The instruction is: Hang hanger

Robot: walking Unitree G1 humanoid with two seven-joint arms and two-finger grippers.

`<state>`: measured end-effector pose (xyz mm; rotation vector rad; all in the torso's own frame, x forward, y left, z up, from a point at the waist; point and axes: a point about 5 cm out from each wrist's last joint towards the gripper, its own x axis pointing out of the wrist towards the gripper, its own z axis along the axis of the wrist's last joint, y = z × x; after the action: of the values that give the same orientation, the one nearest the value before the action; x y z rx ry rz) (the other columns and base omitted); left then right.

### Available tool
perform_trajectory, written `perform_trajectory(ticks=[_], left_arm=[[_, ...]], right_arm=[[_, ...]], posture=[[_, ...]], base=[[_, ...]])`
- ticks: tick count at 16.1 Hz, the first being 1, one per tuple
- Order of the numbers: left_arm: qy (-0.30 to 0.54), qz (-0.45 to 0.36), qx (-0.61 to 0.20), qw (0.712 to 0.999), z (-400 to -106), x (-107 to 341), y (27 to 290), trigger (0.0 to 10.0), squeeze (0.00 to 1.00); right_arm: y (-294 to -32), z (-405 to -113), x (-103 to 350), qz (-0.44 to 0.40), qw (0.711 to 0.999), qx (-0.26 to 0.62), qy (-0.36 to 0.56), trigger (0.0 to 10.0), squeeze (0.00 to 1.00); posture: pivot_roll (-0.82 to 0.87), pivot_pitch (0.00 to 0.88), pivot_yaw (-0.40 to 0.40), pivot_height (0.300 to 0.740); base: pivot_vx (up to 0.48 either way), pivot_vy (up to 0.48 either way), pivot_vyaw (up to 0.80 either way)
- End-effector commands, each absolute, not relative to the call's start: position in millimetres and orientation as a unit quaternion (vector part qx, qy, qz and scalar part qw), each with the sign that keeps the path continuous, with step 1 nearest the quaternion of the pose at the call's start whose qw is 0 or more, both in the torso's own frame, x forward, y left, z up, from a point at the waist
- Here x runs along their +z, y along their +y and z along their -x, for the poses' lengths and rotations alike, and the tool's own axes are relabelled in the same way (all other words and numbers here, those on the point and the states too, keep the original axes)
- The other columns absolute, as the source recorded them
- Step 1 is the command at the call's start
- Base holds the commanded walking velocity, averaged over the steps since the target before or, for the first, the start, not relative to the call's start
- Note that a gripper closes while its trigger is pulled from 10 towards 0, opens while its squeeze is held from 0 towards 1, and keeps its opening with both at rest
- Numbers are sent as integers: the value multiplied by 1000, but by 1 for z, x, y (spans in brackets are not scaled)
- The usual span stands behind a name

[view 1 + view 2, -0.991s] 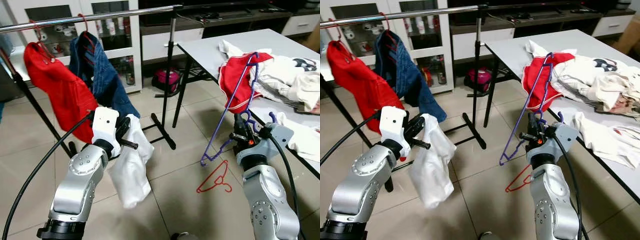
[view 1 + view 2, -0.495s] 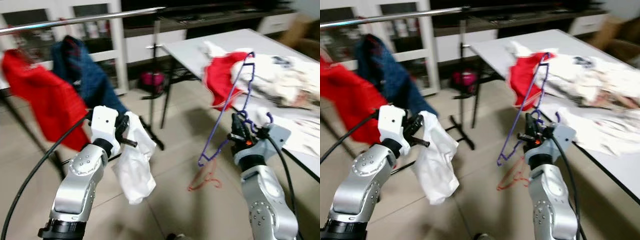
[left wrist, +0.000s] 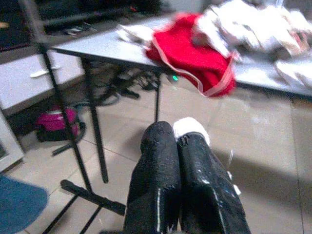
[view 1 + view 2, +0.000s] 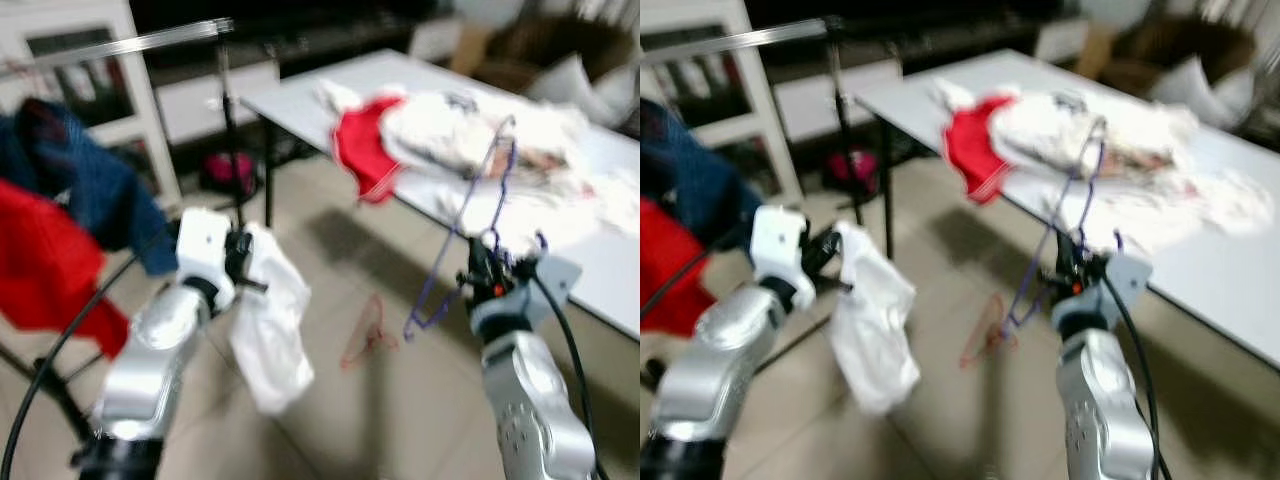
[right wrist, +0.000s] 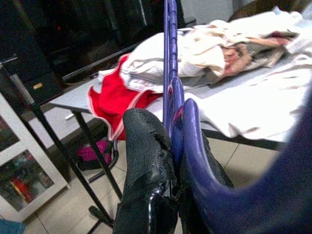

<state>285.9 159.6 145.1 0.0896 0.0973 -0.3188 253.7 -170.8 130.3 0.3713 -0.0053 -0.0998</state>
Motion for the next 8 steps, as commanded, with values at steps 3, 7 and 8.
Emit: perform_trajectory(ticks=[3,7,8], left_arm=[[36,-37,-179,982,-285,150,148,10000,0],[49,-38,-180,982,-285,148,147,10000,0],[49,-39,-182,981,-285,147,147,10000,0]], right_arm=[[-182,-249,128,-169,984,-58,15,10000,0],[-180,-246,124,-151,987,-51,35,10000,0],[-180,-246,124,-146,987,-52,38,10000,0]], posture=[[-129,0,3,740],[-130,0,4,740],[-130,0,4,740]], base=[[0,0,-742],[0,0,-720],[0,0,-800]])
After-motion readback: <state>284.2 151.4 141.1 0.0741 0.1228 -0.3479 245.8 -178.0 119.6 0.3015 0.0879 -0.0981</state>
